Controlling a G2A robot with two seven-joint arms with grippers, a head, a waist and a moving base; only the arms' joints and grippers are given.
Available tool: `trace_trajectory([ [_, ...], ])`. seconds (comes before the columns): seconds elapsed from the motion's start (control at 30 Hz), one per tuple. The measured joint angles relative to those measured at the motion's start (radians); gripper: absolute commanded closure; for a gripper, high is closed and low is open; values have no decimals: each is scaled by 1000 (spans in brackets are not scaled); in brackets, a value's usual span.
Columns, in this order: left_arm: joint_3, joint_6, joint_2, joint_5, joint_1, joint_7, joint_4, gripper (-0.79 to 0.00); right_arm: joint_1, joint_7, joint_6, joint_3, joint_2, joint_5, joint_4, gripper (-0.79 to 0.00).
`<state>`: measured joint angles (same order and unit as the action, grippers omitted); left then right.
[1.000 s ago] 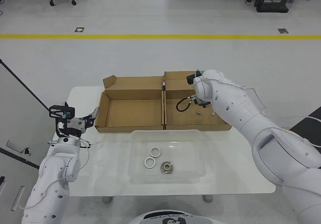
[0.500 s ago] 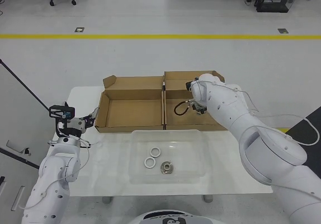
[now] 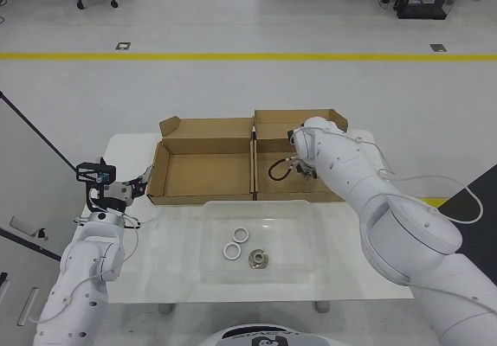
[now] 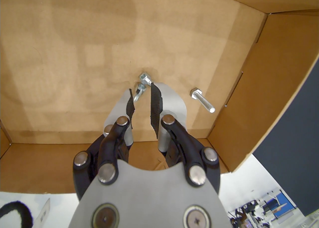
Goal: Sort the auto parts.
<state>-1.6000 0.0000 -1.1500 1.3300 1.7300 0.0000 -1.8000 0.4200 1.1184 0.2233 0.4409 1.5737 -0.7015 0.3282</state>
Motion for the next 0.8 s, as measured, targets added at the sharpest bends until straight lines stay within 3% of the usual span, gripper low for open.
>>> trace_trajectory([
  [0.07,0,0,0,0,0,0,0,-785,-6,-3,-2,2,5,-3,-13,-594],
  [0.33,0,0,0,0,0,0,0,-785,-42,-32,-29,31,12,17,-51,-770],
  [0.5,0,0,0,0,0,0,0,-785,-71,-49,-86,68,3,61,-63,-785],
  [0.8,0,0,0,0,0,0,0,-785,-117,-75,-314,163,-52,177,-55,-785],
])
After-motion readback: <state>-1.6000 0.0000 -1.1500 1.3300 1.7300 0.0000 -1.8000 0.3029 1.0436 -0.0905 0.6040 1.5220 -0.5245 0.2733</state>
